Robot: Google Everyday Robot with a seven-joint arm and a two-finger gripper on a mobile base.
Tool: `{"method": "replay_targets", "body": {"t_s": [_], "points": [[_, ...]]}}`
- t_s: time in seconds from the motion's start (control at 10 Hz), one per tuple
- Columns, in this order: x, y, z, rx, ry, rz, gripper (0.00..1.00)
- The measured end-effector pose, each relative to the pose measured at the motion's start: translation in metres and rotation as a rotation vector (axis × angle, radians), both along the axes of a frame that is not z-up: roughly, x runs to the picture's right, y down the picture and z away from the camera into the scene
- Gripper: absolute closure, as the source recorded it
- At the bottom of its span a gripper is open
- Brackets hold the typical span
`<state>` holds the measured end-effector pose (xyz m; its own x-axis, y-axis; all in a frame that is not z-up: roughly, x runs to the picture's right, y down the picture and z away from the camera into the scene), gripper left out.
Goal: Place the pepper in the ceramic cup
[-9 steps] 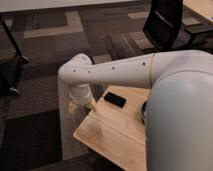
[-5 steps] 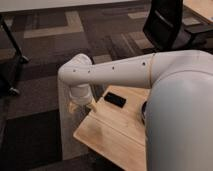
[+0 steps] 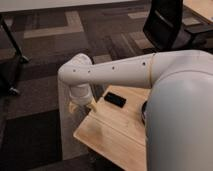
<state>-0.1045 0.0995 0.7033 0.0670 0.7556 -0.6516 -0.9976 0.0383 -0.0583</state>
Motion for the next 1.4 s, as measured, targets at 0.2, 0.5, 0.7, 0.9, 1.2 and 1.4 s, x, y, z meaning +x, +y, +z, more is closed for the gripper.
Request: {"method": "replay_targets", "body": {"t_s": [0.2,0.5,0.7,0.9,1.2,1.4], "points": [[0.000,0.000,0.000,0.000,0.000,0.000,0.35],[0.000,0.000,0.000,0.000,0.000,0.000,0.35],[0.000,0.000,0.000,0.000,0.000,0.000,0.35],[0.000,0.000,0.000,0.000,0.000,0.000,0.35],[0.012,0.001,0.001,-0.002,0.024,0.026,0.35],[0.038,-0.004,0.001,0.008,0.051,0.104,0.35]]}}
